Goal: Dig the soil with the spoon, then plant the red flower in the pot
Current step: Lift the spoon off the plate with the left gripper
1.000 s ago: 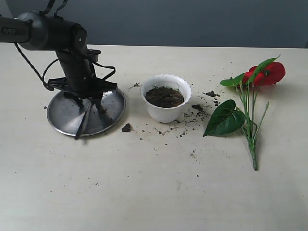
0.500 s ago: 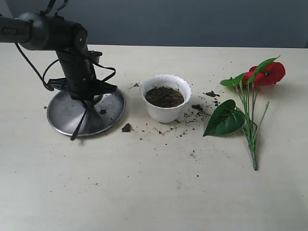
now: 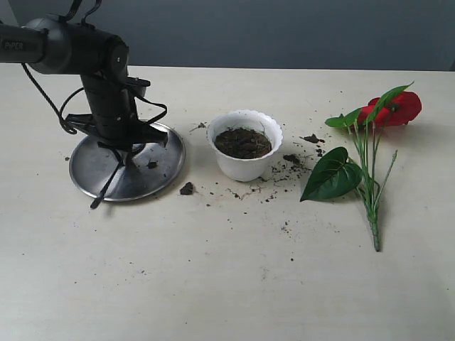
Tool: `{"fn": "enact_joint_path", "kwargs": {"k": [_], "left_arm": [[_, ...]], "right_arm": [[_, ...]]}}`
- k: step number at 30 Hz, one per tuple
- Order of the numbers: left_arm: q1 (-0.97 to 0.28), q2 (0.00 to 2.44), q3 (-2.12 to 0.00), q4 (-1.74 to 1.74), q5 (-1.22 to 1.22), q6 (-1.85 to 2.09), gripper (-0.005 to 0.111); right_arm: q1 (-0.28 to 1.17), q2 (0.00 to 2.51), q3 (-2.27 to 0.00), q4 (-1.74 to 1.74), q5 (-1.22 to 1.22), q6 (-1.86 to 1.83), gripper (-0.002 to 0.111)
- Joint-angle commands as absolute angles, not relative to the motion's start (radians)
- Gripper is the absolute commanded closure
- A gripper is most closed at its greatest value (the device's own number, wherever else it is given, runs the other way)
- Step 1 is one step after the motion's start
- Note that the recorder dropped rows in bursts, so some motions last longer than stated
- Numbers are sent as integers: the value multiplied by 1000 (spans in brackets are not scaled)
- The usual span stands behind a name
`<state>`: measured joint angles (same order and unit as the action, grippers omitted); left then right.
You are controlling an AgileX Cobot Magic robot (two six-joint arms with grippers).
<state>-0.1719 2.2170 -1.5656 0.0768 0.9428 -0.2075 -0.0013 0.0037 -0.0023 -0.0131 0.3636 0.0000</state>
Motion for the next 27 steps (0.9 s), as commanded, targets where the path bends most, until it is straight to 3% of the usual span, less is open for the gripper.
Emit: {"fn": "enact_joint_path", "kwargs": {"k": [1,18,27], "left_arm": [[-171,2185,-1556,88,956,-201,106],[-171,1931,-1556,46,955,-36,106],[-214,1833,-1556,-88,926,413,106]], "right_arm": [[1,0,0,-14,360,0,108],[1,0,0,-14,360,0,108],[1,0,0,-14,360,0,108]]}}
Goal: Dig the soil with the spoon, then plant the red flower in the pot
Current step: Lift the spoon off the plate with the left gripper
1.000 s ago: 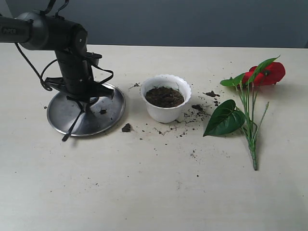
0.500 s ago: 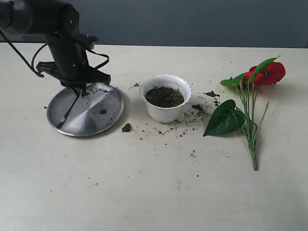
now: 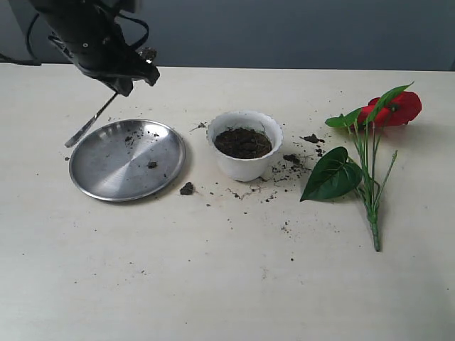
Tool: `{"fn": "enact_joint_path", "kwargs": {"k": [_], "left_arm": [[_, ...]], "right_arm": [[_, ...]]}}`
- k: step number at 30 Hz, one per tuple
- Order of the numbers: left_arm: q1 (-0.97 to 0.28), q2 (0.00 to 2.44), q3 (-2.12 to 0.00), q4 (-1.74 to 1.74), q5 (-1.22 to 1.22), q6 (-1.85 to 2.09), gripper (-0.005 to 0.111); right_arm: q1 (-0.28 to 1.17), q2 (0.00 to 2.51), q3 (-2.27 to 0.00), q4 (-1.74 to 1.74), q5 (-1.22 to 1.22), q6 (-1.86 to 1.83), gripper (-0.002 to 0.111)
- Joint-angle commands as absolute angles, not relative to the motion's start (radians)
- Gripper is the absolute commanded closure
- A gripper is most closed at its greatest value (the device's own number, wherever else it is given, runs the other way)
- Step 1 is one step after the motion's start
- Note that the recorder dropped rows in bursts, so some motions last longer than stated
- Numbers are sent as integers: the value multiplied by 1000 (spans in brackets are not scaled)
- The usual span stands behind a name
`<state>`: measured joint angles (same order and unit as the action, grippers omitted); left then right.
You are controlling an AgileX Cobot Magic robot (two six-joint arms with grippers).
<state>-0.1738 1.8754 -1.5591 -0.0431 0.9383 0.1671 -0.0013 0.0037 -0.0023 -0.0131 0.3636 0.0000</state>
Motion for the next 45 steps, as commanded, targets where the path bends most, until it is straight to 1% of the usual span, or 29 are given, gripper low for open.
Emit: {"fn": "enact_joint_path", "kwargs": {"k": [1,5,9,12,20,23,27,29,36,41,45], "left_arm": [[-228,1827,-1556,-90,926,460,106],[-321,1820,-1563,-50,906,586,106],[-414,1820,-1579,132,886,586,106],[-452,1822,-1596,259,882,588,106],[-461,1822,-1654,265,813,799,106],[-461,1822,-1658,188,790,917,106],[-463,1822,-1658,0,782,1123,106],[-469,1822,-1658,-34,786,1156,106],[-522,1822,-1658,107,808,1158,106],[-528,1822,-1658,225,790,1160,106],[-528,1822,-1658,236,779,1160,106]], "right_arm": [[1,0,0,-14,360,0,108],[1,0,0,-14,360,0,108],[1,0,0,-14,360,0,108],[1,0,0,-14,360,0,108],[1,0,0,-14,360,0,108],[1,0,0,-14,360,0,108],[1,0,0,-14,360,0,108],[1,0,0,-14,360,0,108],[1,0,0,-14,360,0,108],[1,0,0,-14,360,0,108],[1,0,0,-14,360,0,108]]}}
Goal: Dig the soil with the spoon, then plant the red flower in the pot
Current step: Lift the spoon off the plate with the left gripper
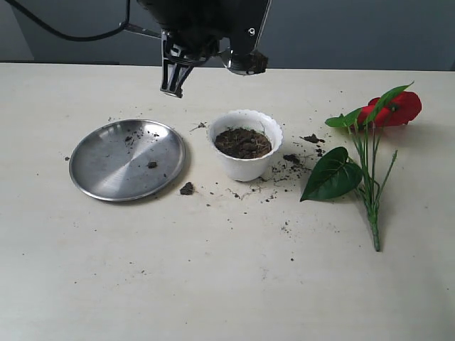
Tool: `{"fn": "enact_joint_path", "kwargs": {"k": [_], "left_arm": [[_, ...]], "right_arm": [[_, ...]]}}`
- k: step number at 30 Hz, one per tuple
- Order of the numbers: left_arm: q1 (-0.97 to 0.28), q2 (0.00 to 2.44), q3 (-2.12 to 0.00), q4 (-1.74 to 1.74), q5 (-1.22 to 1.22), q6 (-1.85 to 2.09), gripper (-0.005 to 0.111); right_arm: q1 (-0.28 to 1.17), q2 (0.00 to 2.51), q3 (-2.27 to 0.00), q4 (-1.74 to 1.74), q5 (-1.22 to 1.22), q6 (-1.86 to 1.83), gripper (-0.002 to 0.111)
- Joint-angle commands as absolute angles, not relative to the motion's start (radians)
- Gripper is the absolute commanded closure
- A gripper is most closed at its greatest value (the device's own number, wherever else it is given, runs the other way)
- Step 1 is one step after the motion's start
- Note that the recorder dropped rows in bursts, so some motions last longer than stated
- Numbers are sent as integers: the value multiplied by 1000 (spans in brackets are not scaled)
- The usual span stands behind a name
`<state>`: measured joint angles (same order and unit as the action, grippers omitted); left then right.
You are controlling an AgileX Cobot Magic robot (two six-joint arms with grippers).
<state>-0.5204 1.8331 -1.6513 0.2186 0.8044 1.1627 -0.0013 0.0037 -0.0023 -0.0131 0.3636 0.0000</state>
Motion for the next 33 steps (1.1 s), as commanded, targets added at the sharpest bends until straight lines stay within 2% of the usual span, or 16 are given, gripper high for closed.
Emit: {"fn": "enact_joint_path", "kwargs": {"k": [1,23,33], "left_arm": [[-528,1822,-1658,236,774,1160,106],[-528,1822,-1658,335,762,1105,106],[-528,1822,-1658,400,632,1117,106]], "right_arm": [[1,0,0,-14,360,0,108],[1,0,0,-14,360,0,108],[1,0,0,-14,360,0,108]]}}
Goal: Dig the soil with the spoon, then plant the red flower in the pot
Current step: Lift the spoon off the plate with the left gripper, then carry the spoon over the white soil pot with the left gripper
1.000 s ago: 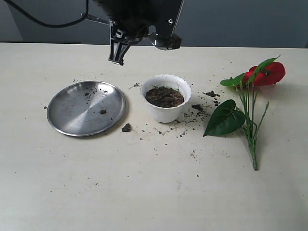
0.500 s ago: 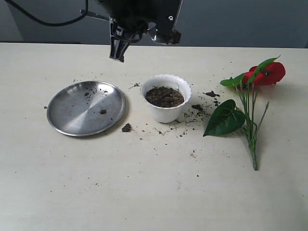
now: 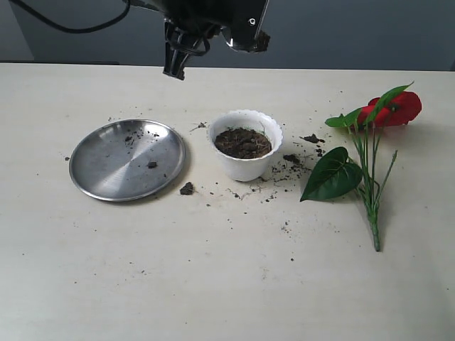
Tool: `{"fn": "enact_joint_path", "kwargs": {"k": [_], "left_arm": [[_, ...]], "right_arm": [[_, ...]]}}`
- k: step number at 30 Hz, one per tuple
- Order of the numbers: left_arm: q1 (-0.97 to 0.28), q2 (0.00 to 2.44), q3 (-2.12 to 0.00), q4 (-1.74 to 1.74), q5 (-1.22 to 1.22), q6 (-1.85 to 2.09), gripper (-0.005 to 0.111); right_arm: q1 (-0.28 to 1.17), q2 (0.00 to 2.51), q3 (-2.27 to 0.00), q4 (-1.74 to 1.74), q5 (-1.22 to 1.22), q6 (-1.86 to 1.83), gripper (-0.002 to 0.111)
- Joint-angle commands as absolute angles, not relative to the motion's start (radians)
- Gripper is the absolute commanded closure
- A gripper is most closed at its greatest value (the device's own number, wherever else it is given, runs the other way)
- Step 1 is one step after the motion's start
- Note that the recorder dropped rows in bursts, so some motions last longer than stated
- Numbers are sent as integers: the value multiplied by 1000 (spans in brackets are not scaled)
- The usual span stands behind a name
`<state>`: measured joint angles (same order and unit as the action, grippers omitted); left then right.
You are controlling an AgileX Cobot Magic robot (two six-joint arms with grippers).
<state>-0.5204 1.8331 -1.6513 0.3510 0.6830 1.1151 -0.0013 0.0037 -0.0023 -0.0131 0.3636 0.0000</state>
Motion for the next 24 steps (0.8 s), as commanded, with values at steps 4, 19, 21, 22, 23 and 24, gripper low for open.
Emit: {"fn": "enact_joint_path", "kwargs": {"k": [4,19,21,22,23,24], "left_arm": [[-528,1822,-1658,445,567,1117,106],[-528,1851,-1658,447,554,1343,106],[-528,1861,-1658,447,556,1375,106],[-528,1866,-1658,445,556,1378,106],[-528,1873,-1658,445,558,1388,106],[-528,1879,-1658,445,566,1398,106]], "right_arm": [[1,0,0,-14,360,0,108],[1,0,0,-14,360,0,108],[1,0,0,-14,360,0,108],[1,0,0,-14,360,0,108],[1,0,0,-14,360,0,108],[1,0,0,-14,360,0,108]]}}
